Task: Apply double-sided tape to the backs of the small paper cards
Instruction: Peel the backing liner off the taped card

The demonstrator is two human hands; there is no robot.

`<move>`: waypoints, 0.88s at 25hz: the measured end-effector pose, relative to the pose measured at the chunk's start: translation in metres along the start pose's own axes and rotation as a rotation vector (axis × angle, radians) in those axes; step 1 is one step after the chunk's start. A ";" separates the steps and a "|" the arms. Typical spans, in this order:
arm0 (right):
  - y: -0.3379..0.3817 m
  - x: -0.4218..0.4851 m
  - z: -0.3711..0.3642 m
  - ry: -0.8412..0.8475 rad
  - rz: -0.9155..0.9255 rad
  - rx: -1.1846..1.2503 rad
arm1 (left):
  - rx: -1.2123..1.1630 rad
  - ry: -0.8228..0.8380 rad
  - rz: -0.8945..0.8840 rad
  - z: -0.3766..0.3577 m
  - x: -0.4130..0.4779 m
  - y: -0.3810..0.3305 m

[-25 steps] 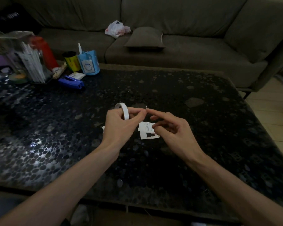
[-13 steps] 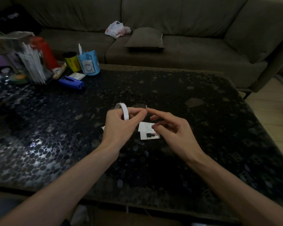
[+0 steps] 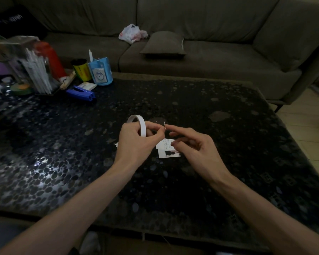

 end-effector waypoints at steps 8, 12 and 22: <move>-0.001 0.001 0.002 -0.001 -0.013 -0.013 | -0.031 -0.009 -0.005 -0.001 -0.002 -0.001; 0.000 0.001 0.001 -0.032 0.016 -0.011 | -0.047 -0.002 0.010 -0.001 -0.002 -0.001; -0.009 0.003 0.012 -0.209 -0.050 -0.078 | -0.062 -0.012 0.014 -0.002 -0.001 0.000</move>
Point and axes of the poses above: each hand's wrist, its own x-axis towards the middle knuckle, its own z-axis out of the back of the hand, y = z × x, the point moved 4 cm from there along x, towards the middle knuckle, and after that the axes turned 9 degrees about z, right-handed, at the moved point
